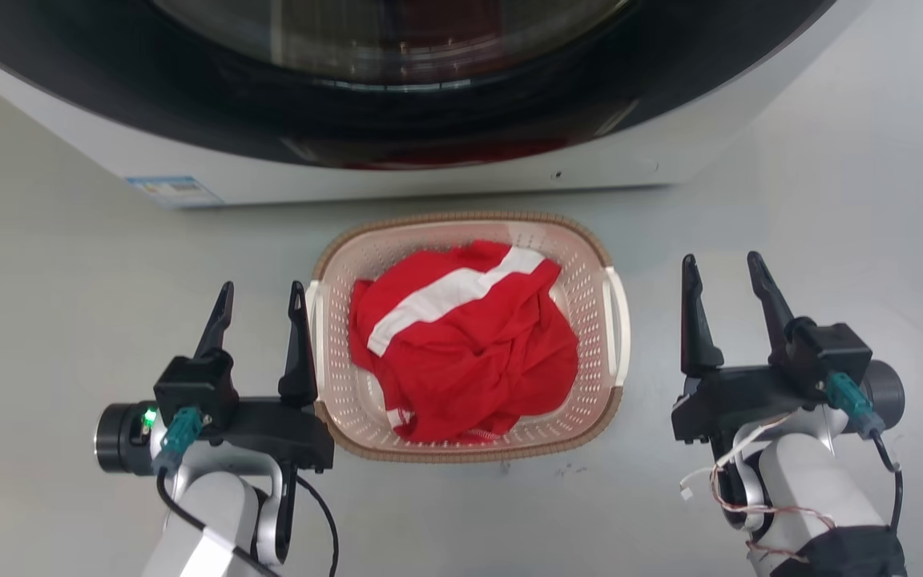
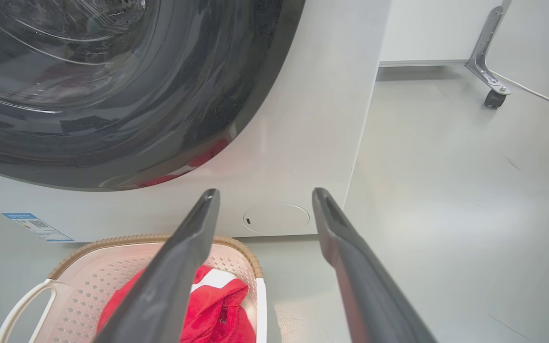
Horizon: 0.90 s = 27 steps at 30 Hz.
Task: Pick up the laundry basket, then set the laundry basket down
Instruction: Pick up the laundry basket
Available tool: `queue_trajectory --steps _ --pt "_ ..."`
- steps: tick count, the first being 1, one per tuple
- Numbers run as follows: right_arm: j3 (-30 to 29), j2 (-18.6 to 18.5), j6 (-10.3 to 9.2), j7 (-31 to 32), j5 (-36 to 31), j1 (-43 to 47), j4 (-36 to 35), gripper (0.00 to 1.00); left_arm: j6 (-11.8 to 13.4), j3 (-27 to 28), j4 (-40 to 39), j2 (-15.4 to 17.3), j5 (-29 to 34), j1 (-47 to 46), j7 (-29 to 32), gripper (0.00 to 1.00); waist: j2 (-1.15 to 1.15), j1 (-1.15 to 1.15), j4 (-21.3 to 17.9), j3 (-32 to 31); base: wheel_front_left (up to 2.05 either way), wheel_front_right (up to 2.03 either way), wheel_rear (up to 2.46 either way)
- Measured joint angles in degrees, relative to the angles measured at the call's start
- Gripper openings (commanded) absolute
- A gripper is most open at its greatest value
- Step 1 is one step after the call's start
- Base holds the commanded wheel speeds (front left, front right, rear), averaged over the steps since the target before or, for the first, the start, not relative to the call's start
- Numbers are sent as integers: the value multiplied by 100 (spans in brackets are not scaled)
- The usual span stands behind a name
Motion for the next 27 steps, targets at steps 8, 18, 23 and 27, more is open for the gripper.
queue_trajectory --steps 8,18,23,27 --pt "-69 -4 1 0 3 -633 612 100 -8 -11 569 -26 -183 -578 1 100 0 0 78 687 0 0 0" --pt "-42 -16 57 0 7 -1177 1386 100 -104 -107 1451 -53 -244 -1148 1 100 1 0 180 1443 0 0 0" --pt "30 -20 112 0 8 -1285 1655 100 -183 -178 1831 -59 -291 -1312 1 100 0 -1 224 1636 0 0 0" --pt "93 -22 164 0 51 -1369 1831 100 -256 -252 2087 -64 -343 -1431 0 100 0 -1 234 1713 0 0 0"
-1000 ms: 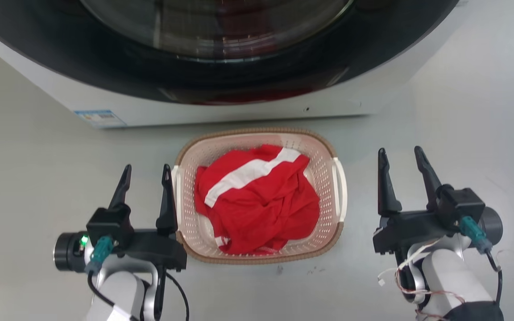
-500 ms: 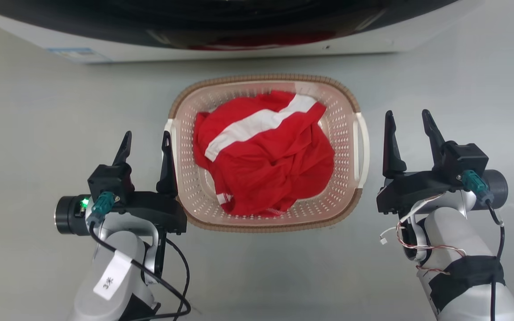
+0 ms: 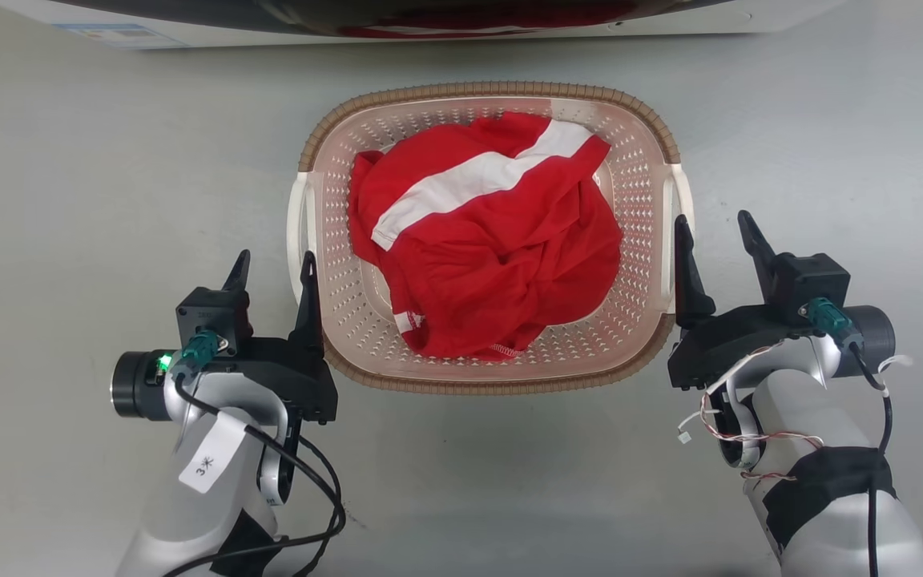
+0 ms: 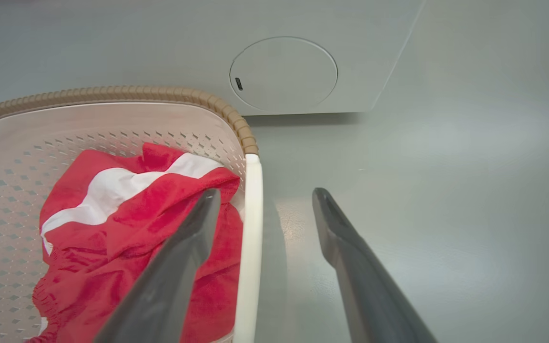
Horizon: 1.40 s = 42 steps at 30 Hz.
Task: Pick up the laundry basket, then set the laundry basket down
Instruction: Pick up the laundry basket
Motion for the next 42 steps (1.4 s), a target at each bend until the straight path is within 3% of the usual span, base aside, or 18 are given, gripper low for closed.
queue_trajectory --steps 26,30,31,32,34,36,42 --pt "881 -16 -20 0 710 -702 528 100 -399 -468 1295 -23 -347 -1093 99 100 -1 0 2 774 0 0 0" --pt "954 -21 -64 -1 794 -773 661 77 -454 -568 1426 -26 -408 -1129 155 99 -2 0 5 803 0 0 0" --pt "976 -24 -68 0 832 -786 681 67 -455 -595 1449 -26 -423 -1138 156 60 -2 0 4 809 0 0 0" --pt "1001 -25 -68 0 870 -796 700 53 -455 -630 1467 -26 -452 -1153 156 39 -1 0 2 815 0 0 0" --pt "1049 -25 -71 0 913 -825 751 34 -460 -691 1489 -27 -557 -1205 156 0 -1 0 -1 826 0 0 0" --pt "1070 -43 -131 0 917 -873 843 0 -501 -719 1524 -16 -610 -1244 154 0 -1 0 -6 834 0 0 0" --pt "1110 -49 -163 -10 1022 -911 956 0 -504 -847 1605 -11 -715 -1296 149 0 -2 0 -13 820 0 0 0"
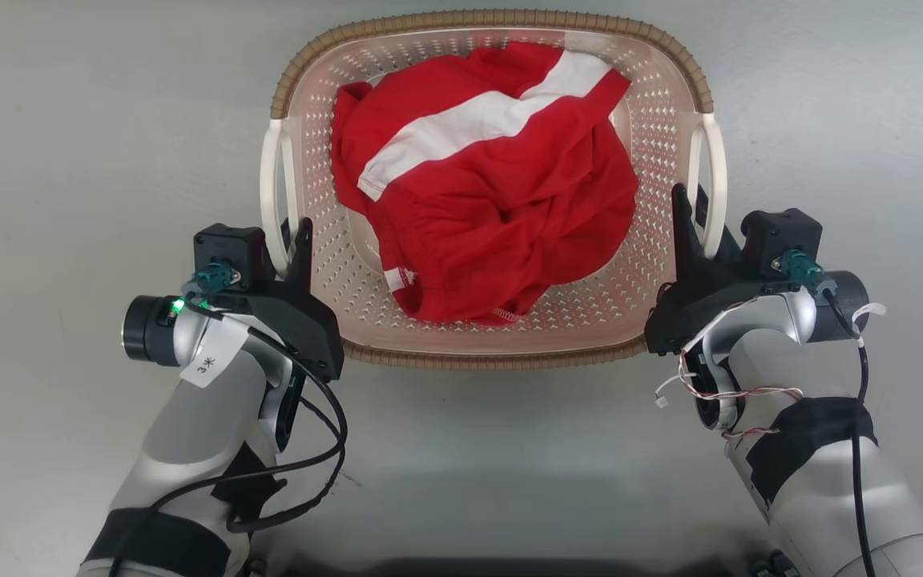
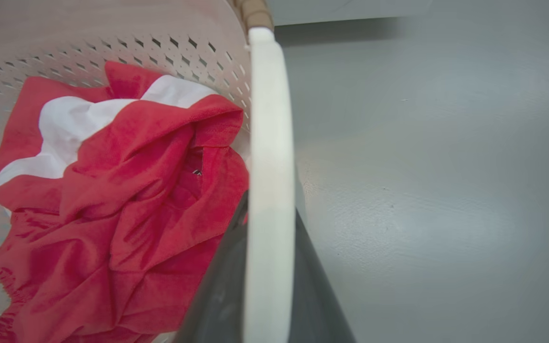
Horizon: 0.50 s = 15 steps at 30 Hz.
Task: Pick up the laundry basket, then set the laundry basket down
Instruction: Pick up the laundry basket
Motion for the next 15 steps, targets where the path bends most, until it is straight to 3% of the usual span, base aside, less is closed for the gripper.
queue_trajectory --steps 15 --pt "300 9 -9 10 421 -5 422 0 16 -255 299 -25 -359 53 -9 0 0 0 3 -483 0 0 0"
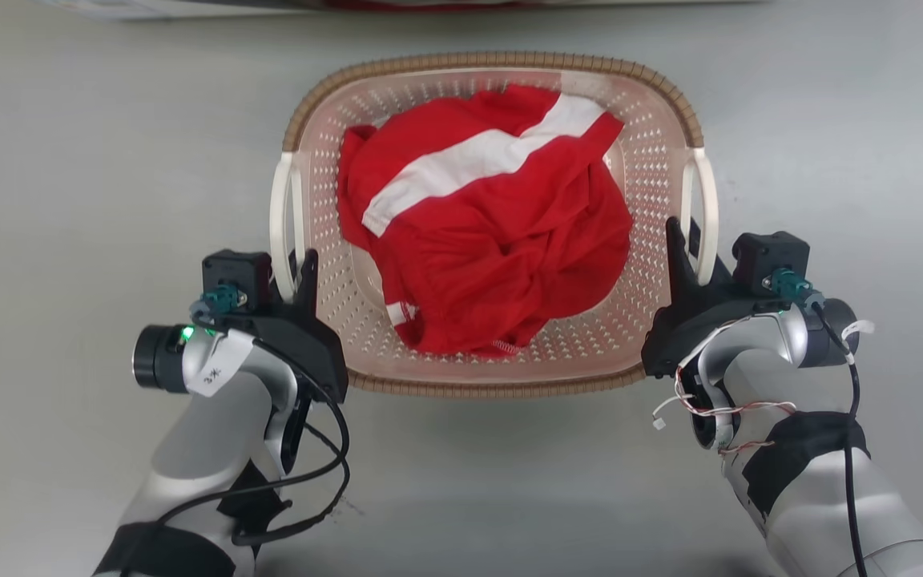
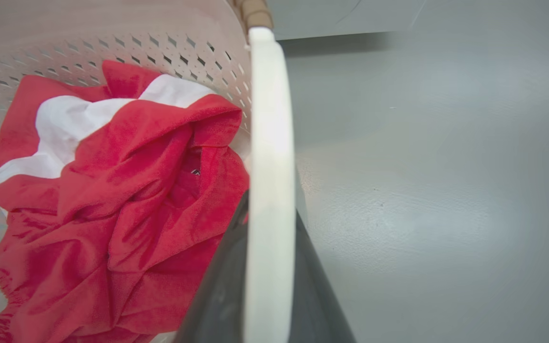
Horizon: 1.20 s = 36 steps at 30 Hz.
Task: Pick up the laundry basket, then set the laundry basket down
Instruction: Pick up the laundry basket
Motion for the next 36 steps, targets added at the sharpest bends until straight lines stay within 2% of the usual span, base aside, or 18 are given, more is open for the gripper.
queue_trajectory --steps 17,25,36 --pt "849 42 -45 60 703 460 363 0 98 -169 333 -37 -635 738 -49 0 0 -1 -19 -1241 0 0 0" --pt "1425 35 -92 345 1176 905 244 0 102 -276 541 -30 -838 1173 -19 0 0 -2 -31 -1917 0 0 0" --pt "2080 38 -143 913 1884 1635 170 0 33 -430 860 -29 -1060 1892 318 0 -1 -1 -80 -2860 0 0 0"
